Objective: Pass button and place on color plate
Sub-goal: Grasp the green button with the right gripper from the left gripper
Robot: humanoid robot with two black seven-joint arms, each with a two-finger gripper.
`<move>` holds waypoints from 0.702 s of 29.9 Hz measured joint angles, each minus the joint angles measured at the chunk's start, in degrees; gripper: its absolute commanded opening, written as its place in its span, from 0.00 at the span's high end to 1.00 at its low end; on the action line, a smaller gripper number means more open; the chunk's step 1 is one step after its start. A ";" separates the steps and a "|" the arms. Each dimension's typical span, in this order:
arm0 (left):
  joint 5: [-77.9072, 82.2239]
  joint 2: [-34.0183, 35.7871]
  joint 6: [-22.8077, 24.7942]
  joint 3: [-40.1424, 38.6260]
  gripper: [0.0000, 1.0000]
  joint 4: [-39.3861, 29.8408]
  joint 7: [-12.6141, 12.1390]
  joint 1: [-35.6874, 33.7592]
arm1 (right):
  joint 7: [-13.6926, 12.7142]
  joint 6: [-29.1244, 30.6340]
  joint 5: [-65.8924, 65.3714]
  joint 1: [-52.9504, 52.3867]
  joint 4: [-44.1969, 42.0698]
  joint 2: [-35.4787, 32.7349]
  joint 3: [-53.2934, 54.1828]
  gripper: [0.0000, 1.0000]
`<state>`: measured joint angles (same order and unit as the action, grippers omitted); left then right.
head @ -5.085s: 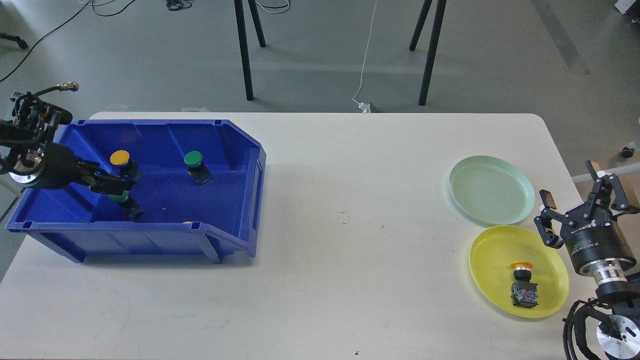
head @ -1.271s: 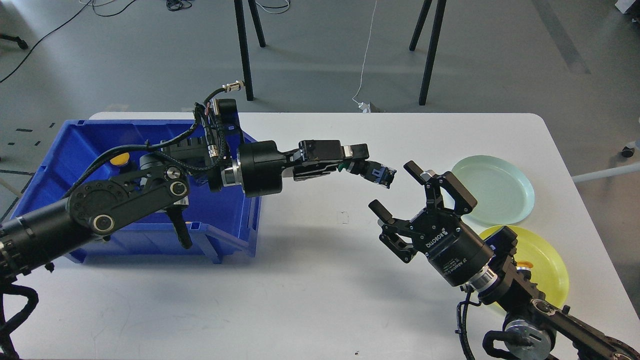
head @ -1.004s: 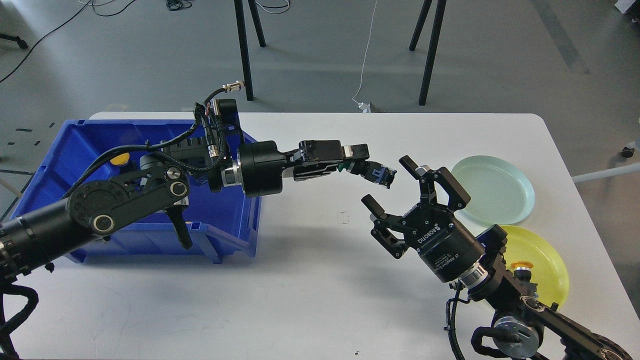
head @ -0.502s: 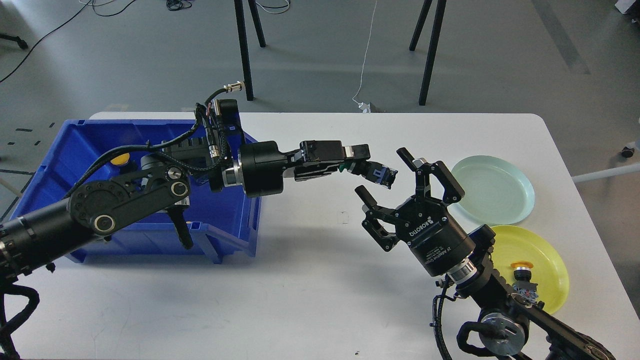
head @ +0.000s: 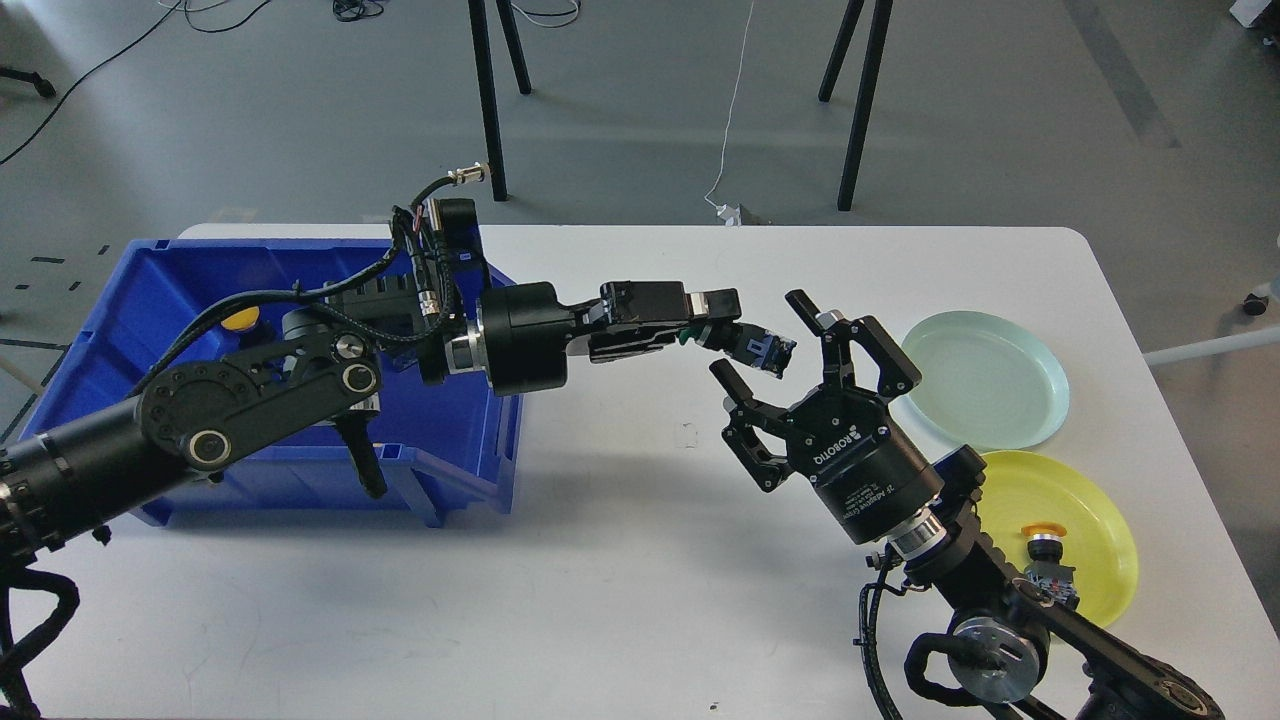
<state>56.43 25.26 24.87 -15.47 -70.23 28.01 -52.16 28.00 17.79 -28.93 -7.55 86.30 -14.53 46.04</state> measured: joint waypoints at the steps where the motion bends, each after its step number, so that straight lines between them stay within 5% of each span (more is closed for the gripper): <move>1: 0.00 0.00 0.00 0.00 0.90 0.00 0.00 0.00 | 0.00 0.00 -0.14 -0.11 0.00 0.01 -0.08 0.38; 11: -0.03 -0.03 -0.99 -0.02 0.90 -0.06 0.03 0.00 | -0.03 -1.05 -0.53 -0.61 -0.09 0.04 -0.23 0.99; 18: -0.02 -0.03 -1.00 -0.02 0.90 -0.03 0.00 0.04 | -0.02 -3.46 -0.26 -0.81 0.00 0.05 -0.24 1.00; 21: -0.02 -0.03 -0.99 0.00 0.78 -0.01 0.00 0.04 | -0.02 -3.64 -0.21 -0.81 0.01 0.05 -0.23 1.00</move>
<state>56.41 25.23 23.88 -15.47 -70.24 28.00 -52.12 27.98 14.16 -29.14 -8.36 86.31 -14.48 45.80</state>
